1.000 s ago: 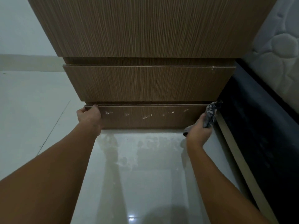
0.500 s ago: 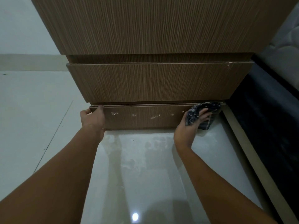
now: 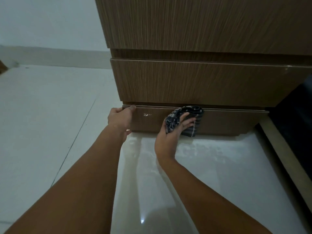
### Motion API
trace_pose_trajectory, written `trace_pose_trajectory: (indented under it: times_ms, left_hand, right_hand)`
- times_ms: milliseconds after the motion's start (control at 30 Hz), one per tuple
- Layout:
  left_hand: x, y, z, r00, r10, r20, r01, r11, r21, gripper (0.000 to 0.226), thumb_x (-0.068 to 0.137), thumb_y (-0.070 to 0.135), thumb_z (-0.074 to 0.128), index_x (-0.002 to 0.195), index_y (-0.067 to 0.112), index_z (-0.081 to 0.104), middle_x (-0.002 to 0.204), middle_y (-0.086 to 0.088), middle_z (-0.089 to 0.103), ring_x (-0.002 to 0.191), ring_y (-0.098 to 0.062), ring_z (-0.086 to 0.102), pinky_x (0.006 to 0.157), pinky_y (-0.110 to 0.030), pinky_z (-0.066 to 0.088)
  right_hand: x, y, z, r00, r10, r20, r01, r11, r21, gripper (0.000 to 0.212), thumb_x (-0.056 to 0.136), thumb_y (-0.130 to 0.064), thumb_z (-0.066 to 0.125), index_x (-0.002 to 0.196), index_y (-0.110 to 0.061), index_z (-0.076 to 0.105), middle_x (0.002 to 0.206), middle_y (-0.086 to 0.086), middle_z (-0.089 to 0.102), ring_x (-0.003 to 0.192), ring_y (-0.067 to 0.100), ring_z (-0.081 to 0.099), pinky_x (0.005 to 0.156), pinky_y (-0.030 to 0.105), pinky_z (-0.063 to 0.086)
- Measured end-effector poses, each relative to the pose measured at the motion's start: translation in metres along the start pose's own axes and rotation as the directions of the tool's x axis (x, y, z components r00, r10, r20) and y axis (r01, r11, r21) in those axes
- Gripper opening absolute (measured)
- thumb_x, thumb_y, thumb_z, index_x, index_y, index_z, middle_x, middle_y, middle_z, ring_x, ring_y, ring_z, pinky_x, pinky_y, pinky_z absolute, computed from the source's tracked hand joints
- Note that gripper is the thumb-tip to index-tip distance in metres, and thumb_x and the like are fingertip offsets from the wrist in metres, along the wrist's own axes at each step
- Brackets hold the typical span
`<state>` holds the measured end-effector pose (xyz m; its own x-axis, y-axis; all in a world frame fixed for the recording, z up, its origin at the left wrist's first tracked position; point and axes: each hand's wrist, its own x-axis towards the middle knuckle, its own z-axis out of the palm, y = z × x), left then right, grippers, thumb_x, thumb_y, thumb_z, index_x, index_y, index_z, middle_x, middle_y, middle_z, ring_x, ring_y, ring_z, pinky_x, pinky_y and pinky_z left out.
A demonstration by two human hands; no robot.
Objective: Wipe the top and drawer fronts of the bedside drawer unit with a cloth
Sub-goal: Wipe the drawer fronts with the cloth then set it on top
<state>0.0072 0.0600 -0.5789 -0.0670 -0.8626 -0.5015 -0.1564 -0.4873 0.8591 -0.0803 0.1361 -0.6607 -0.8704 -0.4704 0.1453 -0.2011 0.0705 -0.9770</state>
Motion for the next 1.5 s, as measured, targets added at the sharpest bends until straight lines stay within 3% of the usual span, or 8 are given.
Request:
trace_pose_trajectory:
  times_ms: [367, 567, 700, 833, 900, 1000, 1267, 1500]
  left_hand:
    - [0.015, 0.014, -0.029, 0.989, 0.004, 0.148, -0.032, 0.982, 0.188, 0.049, 0.089, 0.040, 0.063, 0.127, 0.010, 0.057, 0.127, -0.007, 0.061, 0.100, -0.027, 0.058, 0.092, -0.042, 0.047]
    - [0.023, 0.020, -0.050, 0.964, -0.012, 0.265, -0.056, 0.967, 0.248, 0.036, 0.093, 0.037, 0.058, 0.115, 0.009, 0.064, 0.111, 0.000, 0.067, 0.081, -0.013, 0.058, 0.076, -0.030, 0.045]
    - [0.023, 0.023, -0.058, 0.958, 0.005, 0.287, -0.073, 0.971, 0.227, 0.031, 0.097, 0.030, 0.045, 0.109, 0.010, 0.066, 0.096, 0.000, 0.064, 0.074, -0.009, 0.053, 0.053, -0.025, 0.031]
    - [0.022, 0.028, -0.061, 0.960, -0.005, 0.279, -0.027, 0.993, 0.111, 0.036, 0.101, 0.031, 0.033, 0.095, 0.005, 0.058, 0.081, -0.007, 0.063, 0.056, -0.009, 0.064, 0.055, -0.020, 0.047]
    - [0.022, 0.032, -0.060, 0.957, 0.006, 0.290, -0.050, 0.989, 0.142, 0.042, 0.100, 0.037, 0.030, 0.089, 0.007, 0.058, 0.095, -0.011, 0.066, 0.080, -0.016, 0.063, 0.076, -0.028, 0.042]
    - [0.022, 0.038, -0.058, 0.963, 0.048, 0.264, -0.092, 0.983, 0.156, 0.041, 0.100, 0.035, 0.030, 0.097, 0.010, 0.063, 0.113, -0.009, 0.067, 0.096, -0.018, 0.058, 0.079, -0.031, 0.037]
    - [0.003, 0.048, -0.045, 0.972, 0.223, 0.071, -0.228, 0.971, 0.072, 0.031, 0.094, 0.025, 0.048, 0.098, 0.005, 0.071, 0.096, -0.005, 0.074, 0.079, -0.015, 0.066, 0.057, -0.023, 0.037]
    - [-0.006, 0.054, -0.043, 0.969, 0.236, 0.072, -0.242, 0.965, 0.101, 0.034, 0.095, 0.032, 0.044, 0.095, 0.009, 0.071, 0.094, 0.001, 0.073, 0.086, -0.015, 0.063, 0.071, -0.030, 0.045]
  right_hand:
    - [-0.054, -0.032, 0.067, 0.989, 0.038, 0.142, -0.039, 0.999, 0.006, 0.081, 0.099, -0.039, 0.046, 0.124, -0.074, -0.023, 0.148, -0.021, -0.040, 0.150, 0.017, -0.011, 0.120, 0.049, 0.017]
    - [-0.077, -0.033, 0.088, 0.921, 0.255, 0.293, -0.249, 0.967, -0.060, 0.092, 0.073, -0.084, 0.033, 0.152, -0.045, 0.005, 0.155, 0.003, 0.036, 0.134, 0.017, 0.046, 0.108, 0.046, 0.042]
    - [-0.086, -0.046, 0.087, 0.883, 0.305, 0.355, -0.325, 0.946, -0.005, 0.048, 0.097, -0.048, 0.046, 0.141, -0.031, 0.044, 0.101, -0.006, 0.067, 0.083, -0.007, 0.061, 0.079, 0.023, 0.047]
    - [-0.089, -0.059, 0.082, 0.804, 0.359, 0.474, -0.434, 0.900, 0.053, 0.018, 0.100, -0.034, 0.050, 0.114, -0.028, 0.061, 0.093, -0.008, 0.063, 0.091, 0.006, 0.061, 0.087, 0.024, 0.049]
    - [-0.085, -0.062, 0.073, 0.758, 0.400, 0.515, -0.500, 0.864, 0.064, 0.016, 0.099, -0.030, 0.052, 0.112, -0.024, 0.058, 0.101, -0.009, 0.061, 0.103, 0.012, 0.058, 0.098, 0.031, 0.045]
    - [-0.076, -0.065, 0.050, 0.710, 0.430, 0.557, -0.569, 0.817, 0.094, 0.010, 0.099, -0.023, 0.053, 0.091, -0.029, 0.056, 0.096, -0.007, 0.065, 0.092, 0.012, 0.064, 0.081, 0.024, 0.049]
    - [-0.079, -0.078, 0.001, 0.945, 0.270, 0.184, -0.320, 0.878, 0.355, 0.034, 0.098, -0.024, 0.052, 0.131, -0.016, 0.055, 0.102, -0.016, 0.062, 0.104, 0.013, 0.061, 0.091, 0.031, 0.051]
    - [-0.055, -0.123, 0.031, 0.927, 0.158, 0.341, -0.221, 0.963, 0.154, 0.036, 0.100, -0.033, 0.048, 0.133, -0.022, 0.055, 0.115, -0.004, 0.066, 0.111, 0.015, 0.060, 0.097, 0.038, 0.048]
